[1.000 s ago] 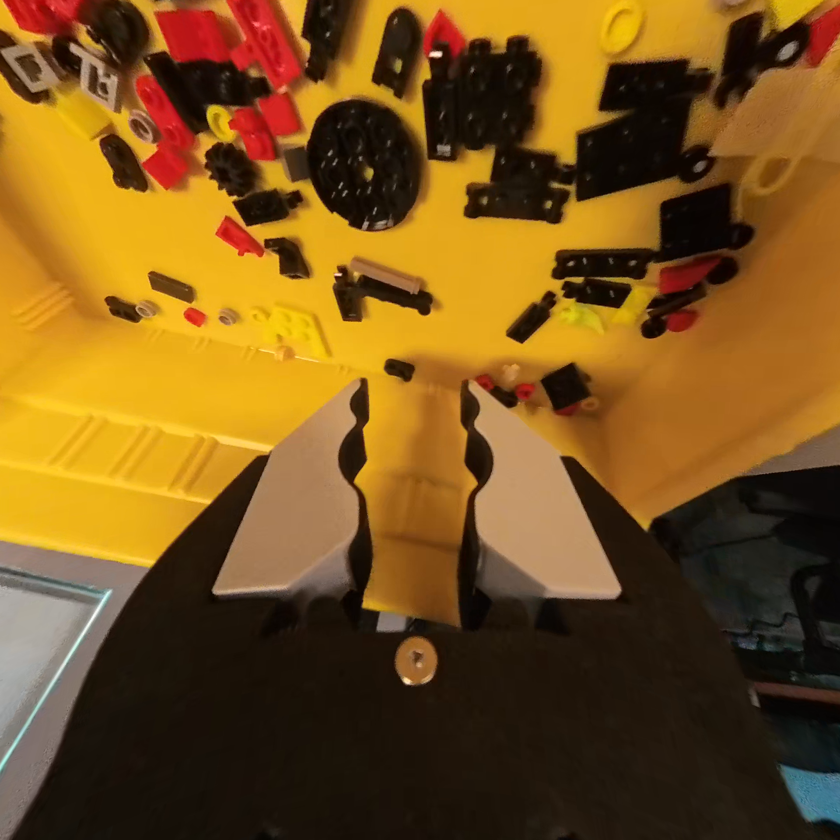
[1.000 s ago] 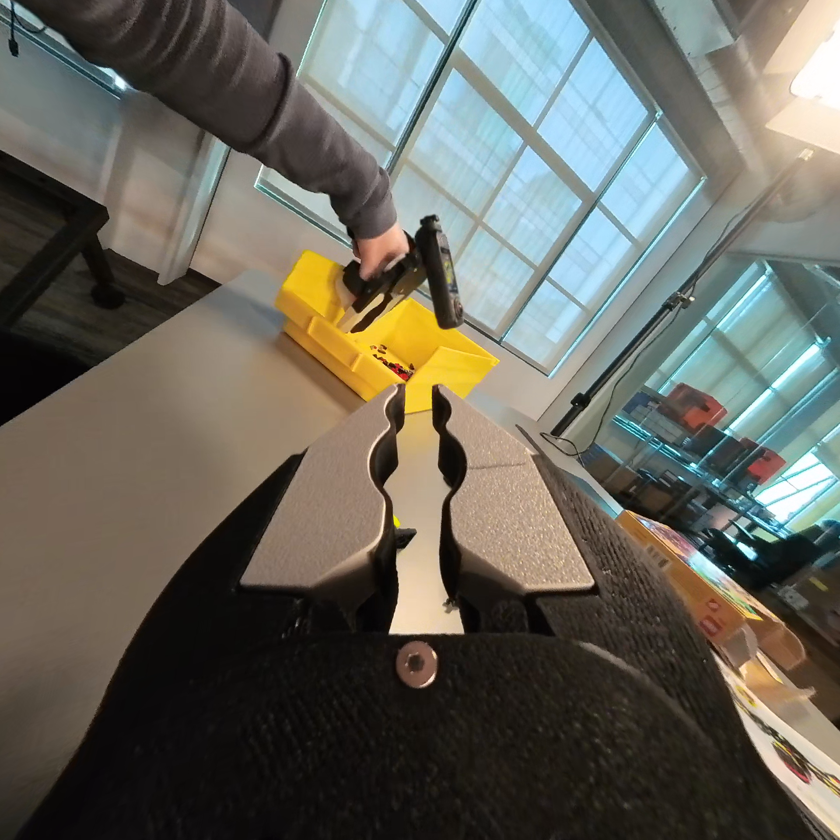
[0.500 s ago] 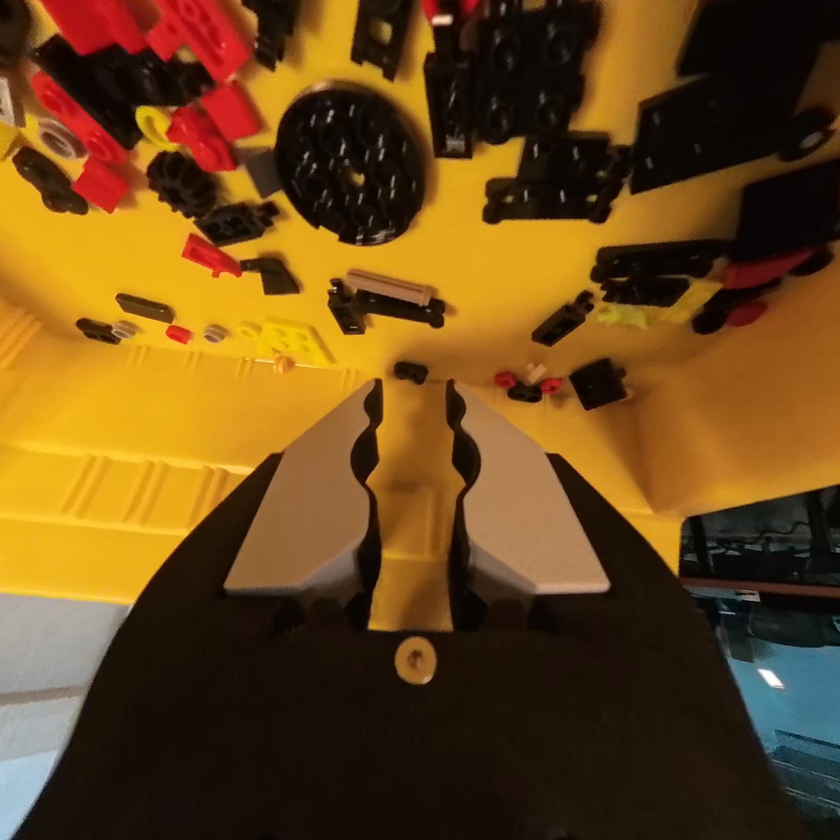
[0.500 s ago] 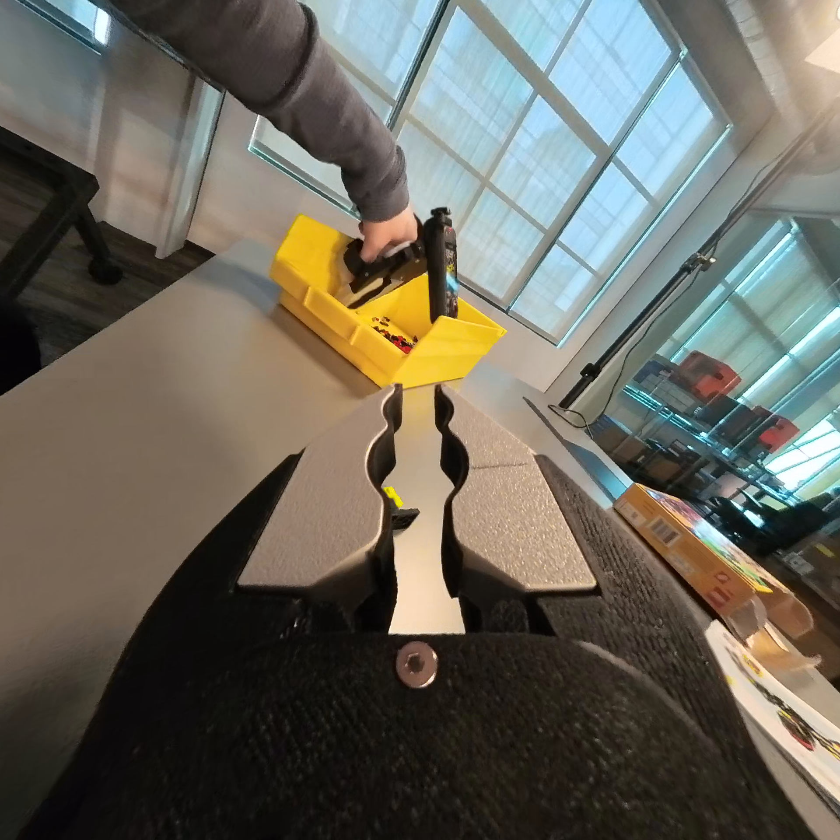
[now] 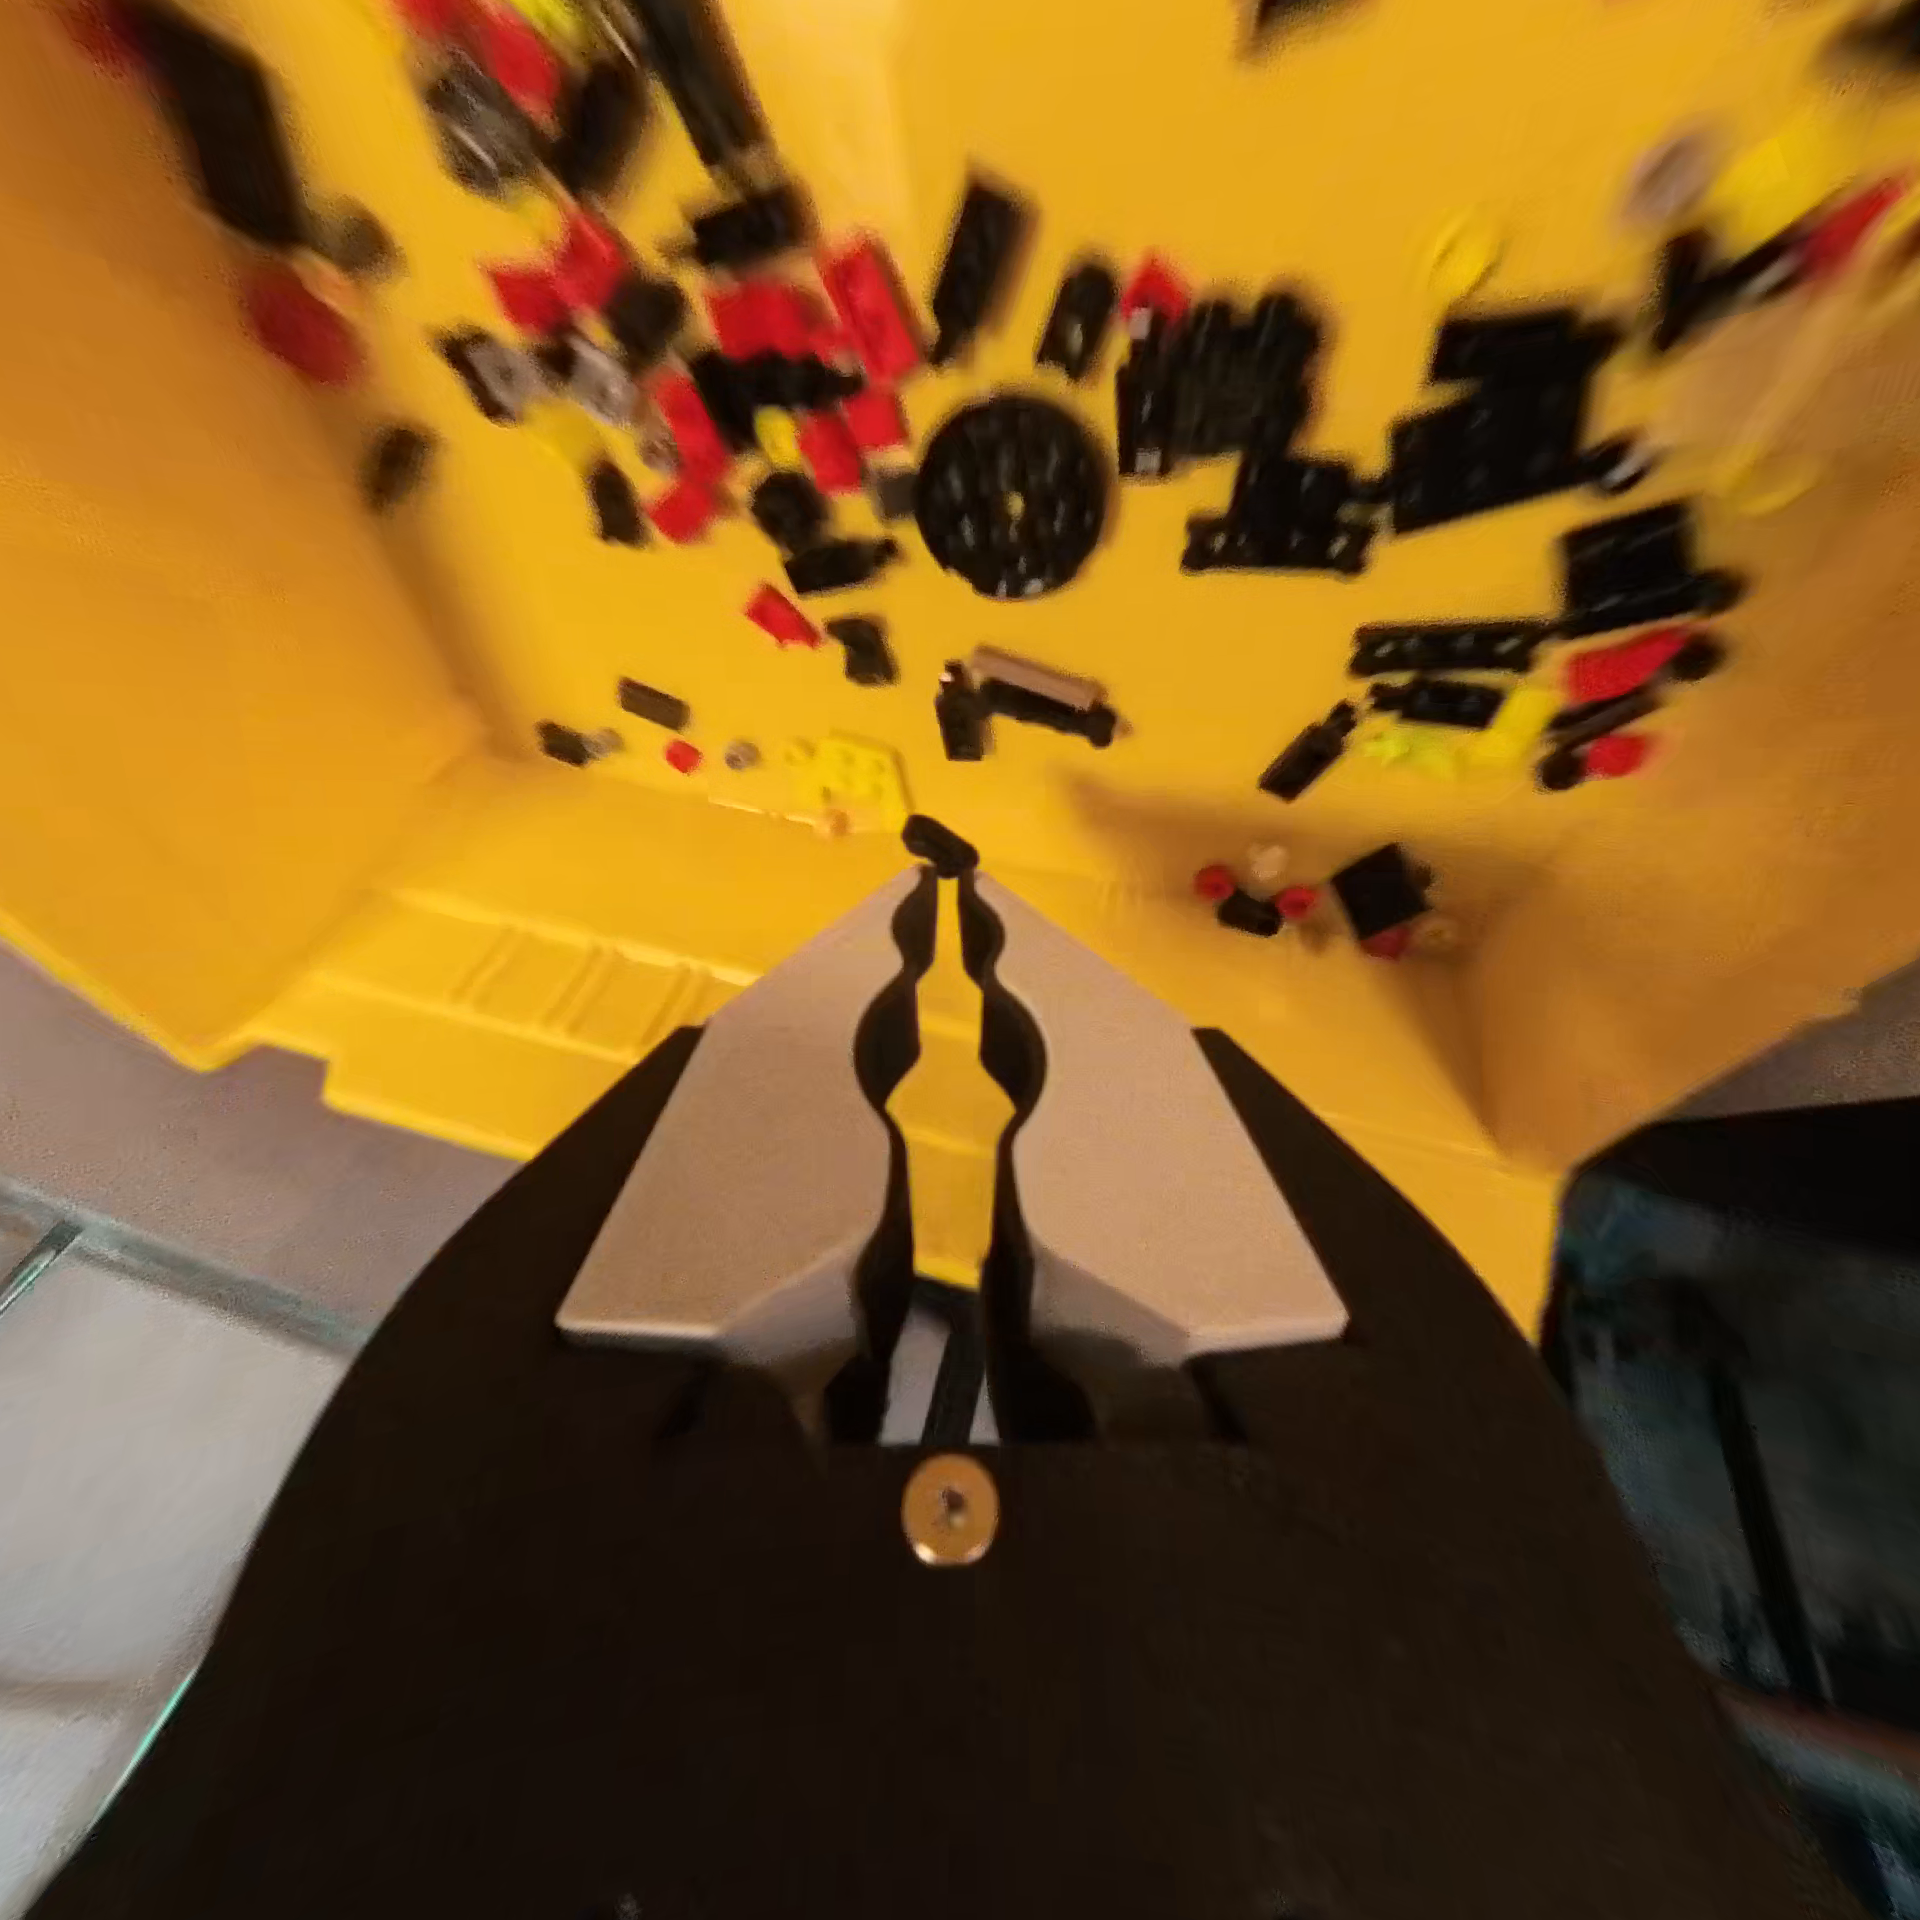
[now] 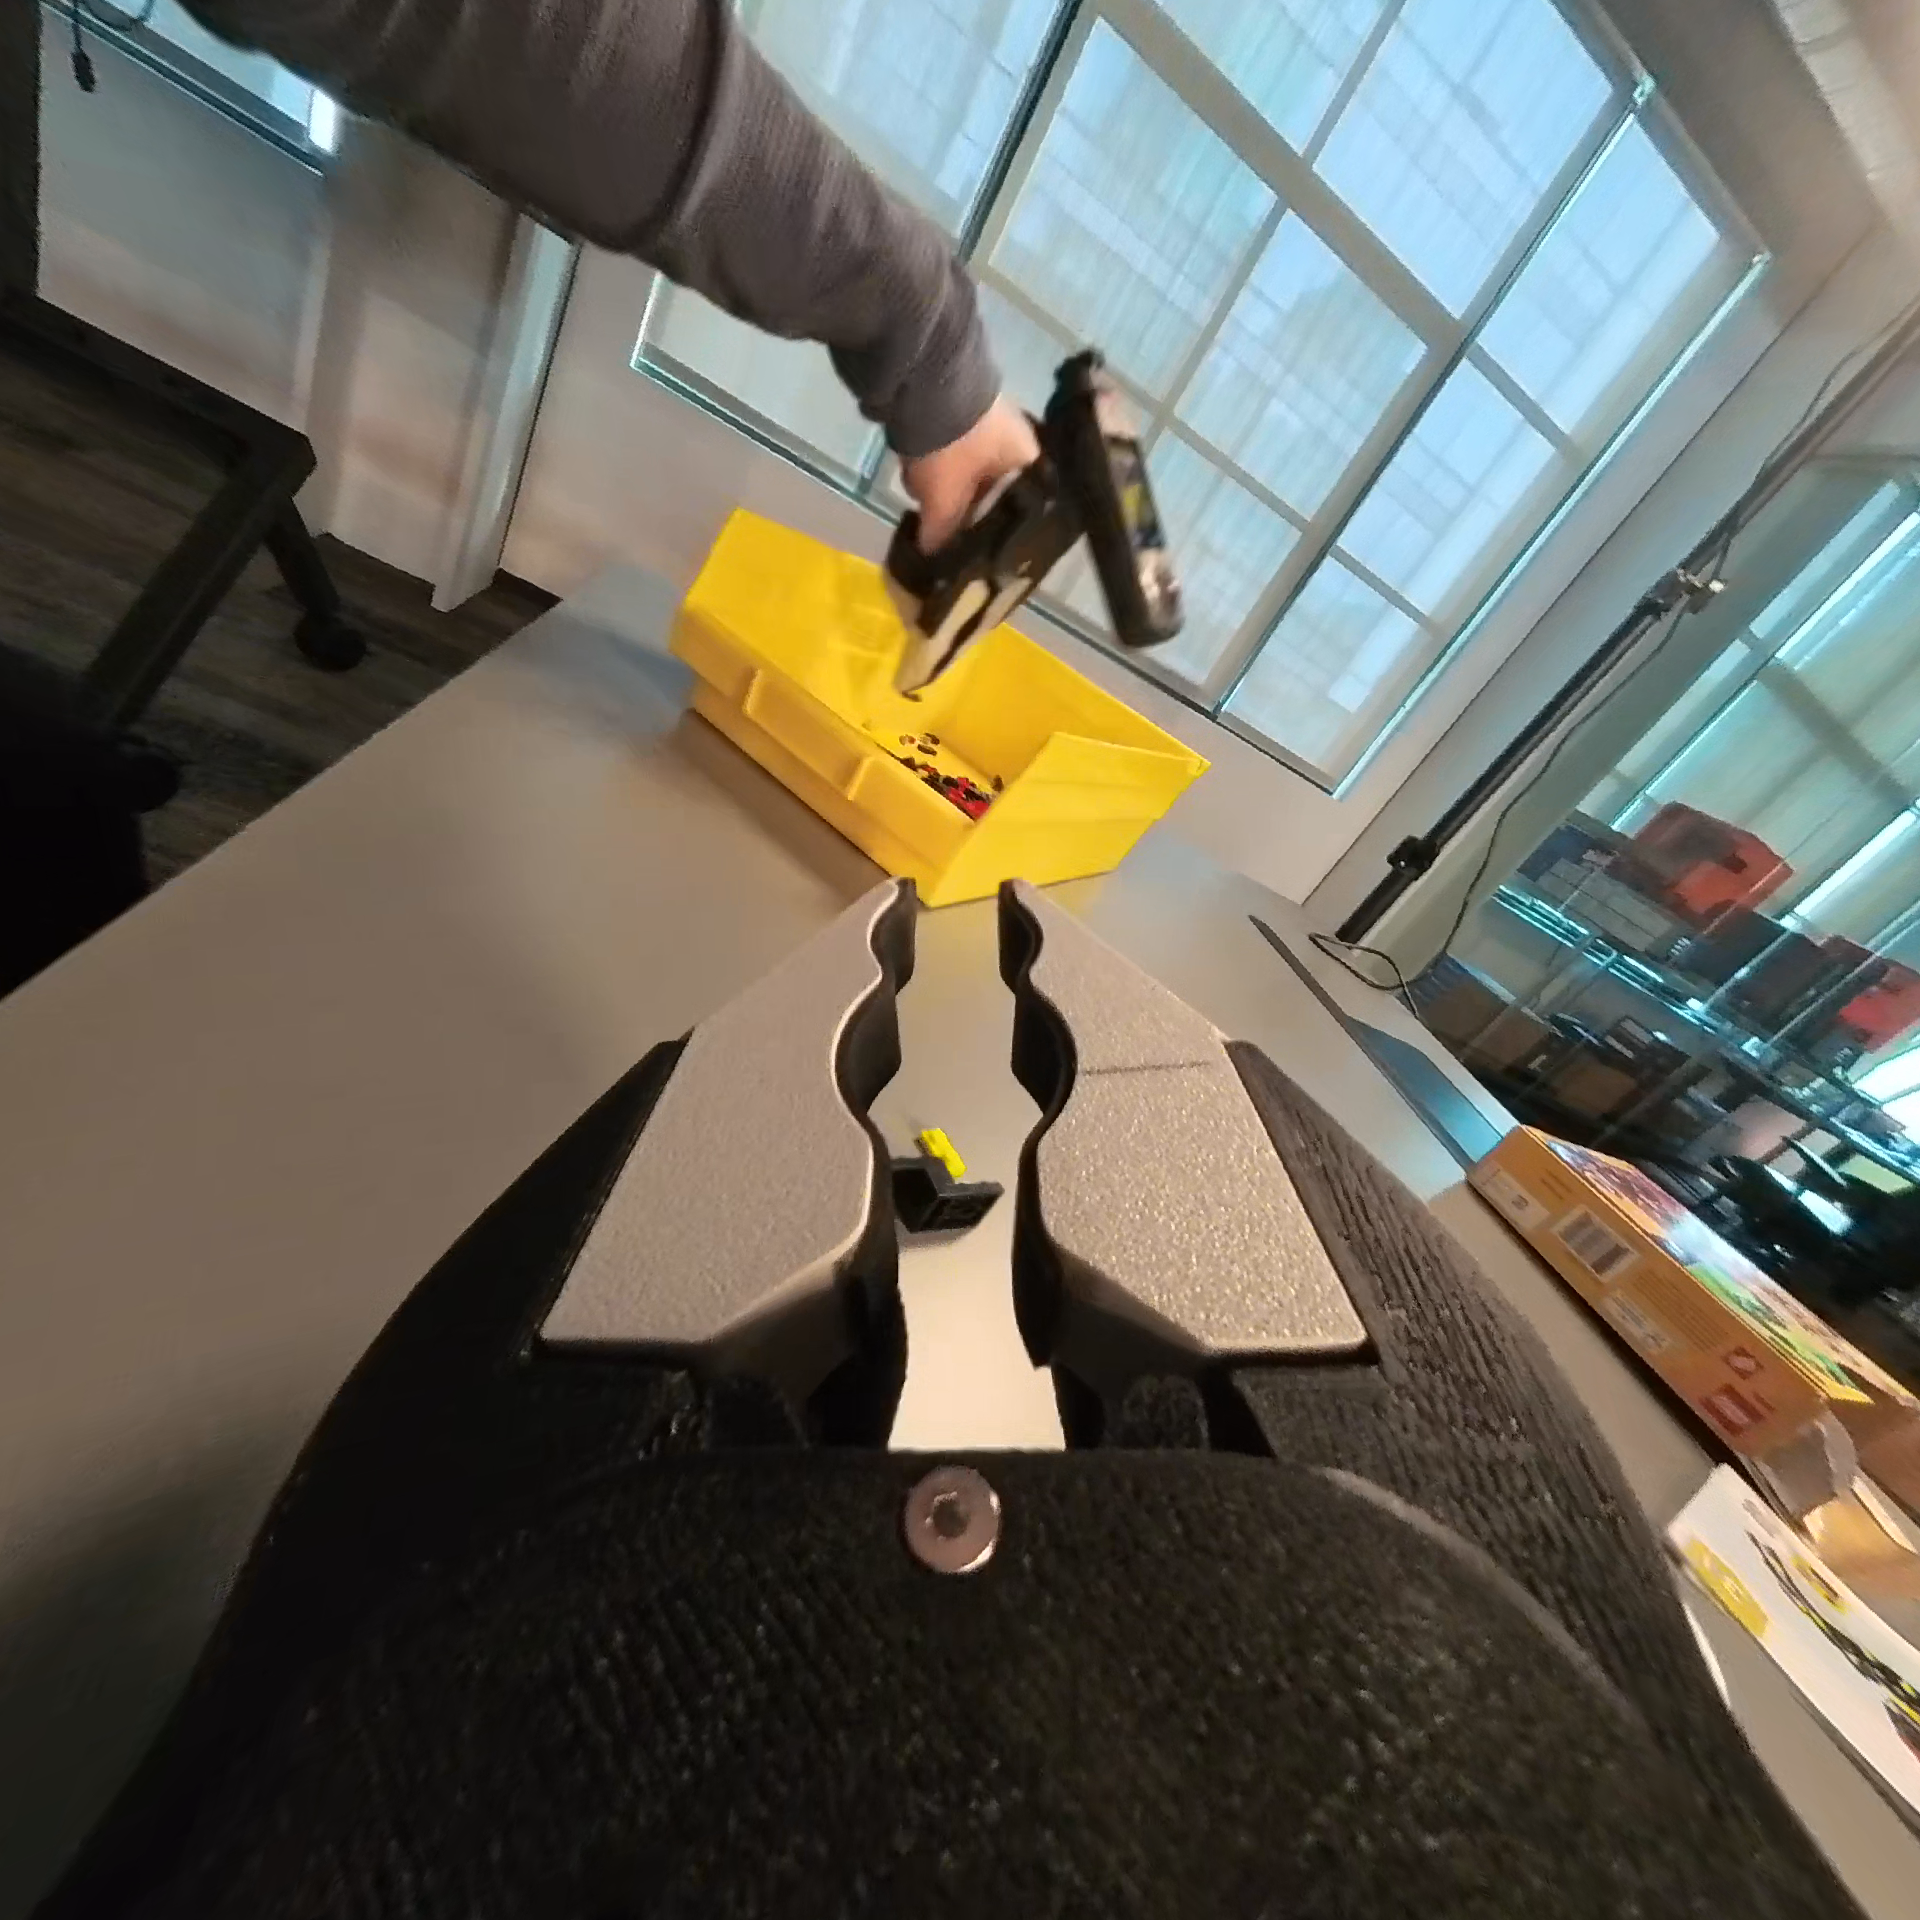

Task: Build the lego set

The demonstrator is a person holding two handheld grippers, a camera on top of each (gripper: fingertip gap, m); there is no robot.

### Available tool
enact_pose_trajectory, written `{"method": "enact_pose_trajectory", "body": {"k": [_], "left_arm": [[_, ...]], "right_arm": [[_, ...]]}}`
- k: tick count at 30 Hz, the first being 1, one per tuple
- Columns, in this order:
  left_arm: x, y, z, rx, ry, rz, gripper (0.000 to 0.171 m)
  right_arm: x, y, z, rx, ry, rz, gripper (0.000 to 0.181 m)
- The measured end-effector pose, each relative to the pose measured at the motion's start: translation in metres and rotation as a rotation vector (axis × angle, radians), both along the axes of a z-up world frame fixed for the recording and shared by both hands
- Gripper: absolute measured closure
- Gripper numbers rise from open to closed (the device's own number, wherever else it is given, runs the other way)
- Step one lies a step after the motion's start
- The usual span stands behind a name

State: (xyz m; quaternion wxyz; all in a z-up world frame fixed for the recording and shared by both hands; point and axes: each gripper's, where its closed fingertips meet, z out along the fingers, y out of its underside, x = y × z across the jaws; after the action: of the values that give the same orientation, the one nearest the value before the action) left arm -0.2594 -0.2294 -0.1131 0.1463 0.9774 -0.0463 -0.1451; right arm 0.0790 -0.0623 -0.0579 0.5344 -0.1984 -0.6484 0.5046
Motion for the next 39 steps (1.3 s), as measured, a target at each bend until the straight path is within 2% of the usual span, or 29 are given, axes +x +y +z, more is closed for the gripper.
{"method": "enact_pose_trajectory", "body": {"k": [4,7,9,11,13,16,19,24,28,30,33,36,39], "left_arm": [[0.031,0.047,0.046,0.286,-0.059,-0.046,0.169],[0.088,0.082,0.069,0.410,-0.153,-0.179,0.169],[0.137,0.102,0.074,0.445,-0.214,-0.301,0.169],[0.188,0.120,0.068,0.461,-0.289,-0.423,0.169],[0.228,0.132,0.051,0.440,-0.339,-0.519,0.169],[0.252,0.145,0.016,0.384,-0.325,-0.591,0.169],[0.258,0.156,-0.015,0.353,-0.329,-0.572,0.168],[0.260,0.163,-0.045,0.315,-0.342,-0.540,0.167],[0.266,0.165,-0.046,0.344,-0.378,-0.506,0.150],[0.265,0.165,-0.042,0.380,-0.351,-0.499,0.144],[0.268,0.165,-0.027,0.532,-0.333,-0.419,0.135],[0.288,0.173,-0.012,0.804,-0.366,-0.268,0.125],[0.291,0.187,-0.003,1.094,-0.282,-0.102,0.089]], "right_arm": [[0.006,-0.007,0.007,0.012,0.059,0.029,0.171],[0.011,-0.010,0.012,0.018,0.103,0.043,0.173],[0.014,-0.012,0.014,0.033,0.124,0.048,0.173],[0.018,-0.017,0.015,0.057,0.150,0.064,0.174],[0.023,-0.025,0.015,0.097,0.172,0.088,0.174],[0.030,-0.036,0.012,0.167,0.201,0.115,0.175],[0.033,-0.043,0.008,0.212,0.205,0.135,0.175],[0.032,-0.044,0.007,0.220,0.201,0.131,0.175],[0.033,-0.043,0.008,0.216,0.205,0.124,0.176],[0.034,-0.041,0.010,0.203,0.209,0.118,0.176],[0.035,-0.035,0.014,0.172,0.218,0.097,0.176],[0.034,-0.031,0.017,0.150,0.222,0.082,0.176],[0.035,-0.032,0.017,0.173,0.231,0.073,0.176]]}}
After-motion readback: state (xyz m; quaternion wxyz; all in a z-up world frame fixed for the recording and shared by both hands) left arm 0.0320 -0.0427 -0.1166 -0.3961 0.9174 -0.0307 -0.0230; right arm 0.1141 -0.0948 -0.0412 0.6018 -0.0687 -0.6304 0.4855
